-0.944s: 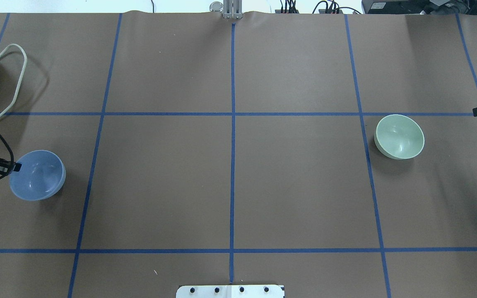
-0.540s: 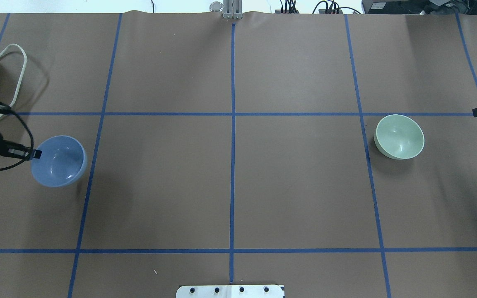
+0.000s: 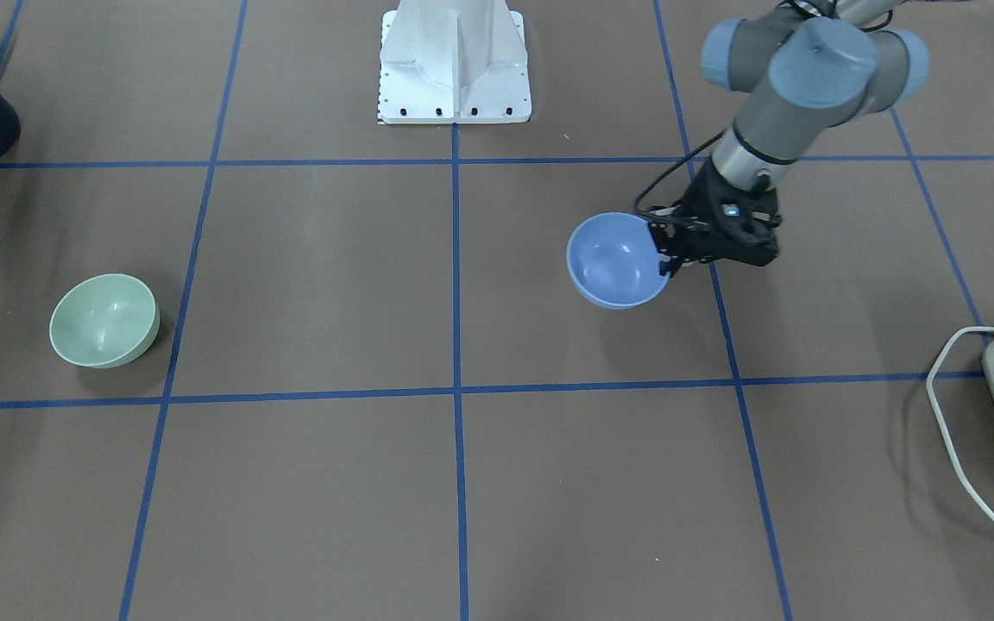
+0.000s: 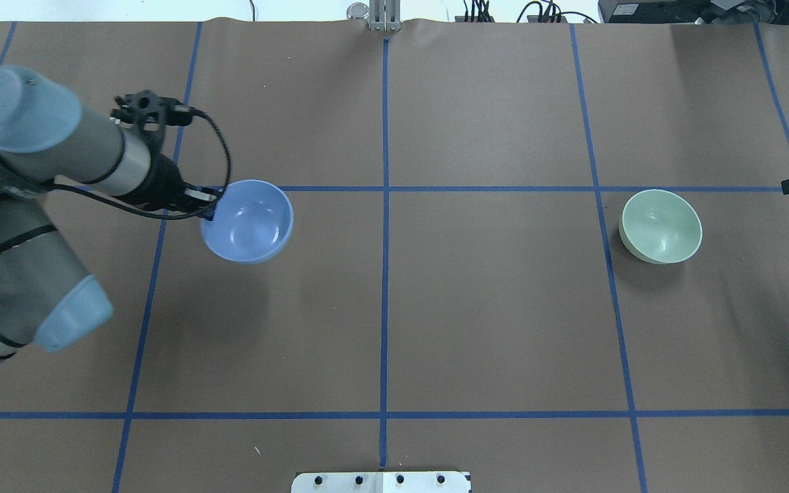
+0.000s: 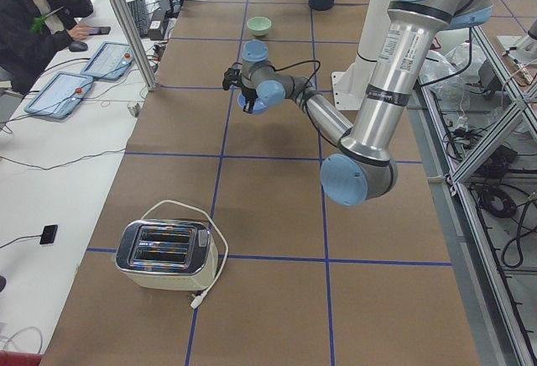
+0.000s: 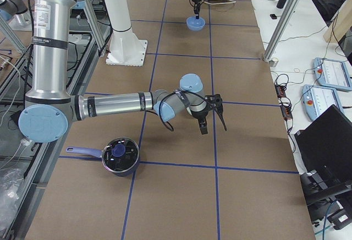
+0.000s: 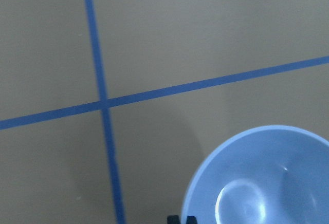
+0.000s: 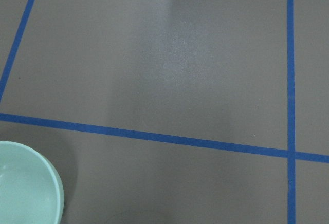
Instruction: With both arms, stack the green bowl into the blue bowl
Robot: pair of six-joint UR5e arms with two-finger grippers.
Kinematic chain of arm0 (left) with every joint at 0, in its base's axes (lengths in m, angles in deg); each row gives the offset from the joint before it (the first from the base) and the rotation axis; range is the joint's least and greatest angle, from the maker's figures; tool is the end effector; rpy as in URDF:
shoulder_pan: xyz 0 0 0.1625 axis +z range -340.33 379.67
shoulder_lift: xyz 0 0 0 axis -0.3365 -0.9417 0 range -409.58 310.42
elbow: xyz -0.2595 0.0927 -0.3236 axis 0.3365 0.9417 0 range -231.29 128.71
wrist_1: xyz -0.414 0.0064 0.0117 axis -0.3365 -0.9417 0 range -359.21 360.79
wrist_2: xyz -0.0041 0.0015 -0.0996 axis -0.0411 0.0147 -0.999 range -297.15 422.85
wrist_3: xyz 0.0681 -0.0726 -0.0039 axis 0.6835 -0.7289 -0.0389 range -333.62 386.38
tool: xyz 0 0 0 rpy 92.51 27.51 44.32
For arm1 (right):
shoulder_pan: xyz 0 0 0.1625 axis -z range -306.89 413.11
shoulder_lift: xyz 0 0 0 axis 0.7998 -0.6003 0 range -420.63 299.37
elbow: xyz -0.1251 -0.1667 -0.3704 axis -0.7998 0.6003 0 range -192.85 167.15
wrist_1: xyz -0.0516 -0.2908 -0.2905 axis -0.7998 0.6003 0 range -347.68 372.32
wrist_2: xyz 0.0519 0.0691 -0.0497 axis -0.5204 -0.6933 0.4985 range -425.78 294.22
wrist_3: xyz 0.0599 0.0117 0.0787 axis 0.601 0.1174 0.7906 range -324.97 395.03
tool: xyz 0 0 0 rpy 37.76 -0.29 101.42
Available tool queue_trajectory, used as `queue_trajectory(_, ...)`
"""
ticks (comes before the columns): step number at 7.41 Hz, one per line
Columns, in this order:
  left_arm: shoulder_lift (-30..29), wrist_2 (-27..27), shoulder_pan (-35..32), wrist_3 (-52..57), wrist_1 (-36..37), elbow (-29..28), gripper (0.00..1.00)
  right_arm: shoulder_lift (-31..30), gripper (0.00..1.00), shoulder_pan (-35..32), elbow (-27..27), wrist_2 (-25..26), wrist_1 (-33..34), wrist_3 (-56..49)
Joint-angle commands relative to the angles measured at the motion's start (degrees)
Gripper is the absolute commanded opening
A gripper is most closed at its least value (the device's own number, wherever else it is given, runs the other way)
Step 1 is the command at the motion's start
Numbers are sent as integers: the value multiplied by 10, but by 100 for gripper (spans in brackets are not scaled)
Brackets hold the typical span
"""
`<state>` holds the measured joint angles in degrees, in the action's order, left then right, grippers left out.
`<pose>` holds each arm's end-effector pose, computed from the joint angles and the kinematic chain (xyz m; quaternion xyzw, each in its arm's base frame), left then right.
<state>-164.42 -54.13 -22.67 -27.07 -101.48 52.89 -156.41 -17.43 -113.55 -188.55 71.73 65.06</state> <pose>0.3952 -0.4792 0.2790 0.1049 0.4586 0.0565 0.8806 -0.0843 -0.4770 0.5619 0.1533 -0.3665 -0.0015 0.9177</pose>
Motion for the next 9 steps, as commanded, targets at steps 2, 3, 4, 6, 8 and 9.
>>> queue_trajectory(2,-143,66,94,-64,23,-113,0,2,100,0,5,1,-1,1)
queue_trajectory(3,-156,66,98,-63,23,-130,0,2,100,0,6,0,-1,2)
queue_trajectory(4,-167,67,104,-63,22,-142,0,2,100,0,6,1,-1,2)
queue_trajectory(6,-178,87,121,-64,21,-153,0,2,100,0,6,1,-1,2)
queue_trajectory(8,-179,95,128,-65,21,-158,0,3,100,0,6,1,-1,2)
queue_trajectory(9,-179,95,129,-64,21,-159,0,3,100,0,6,1,-1,2)
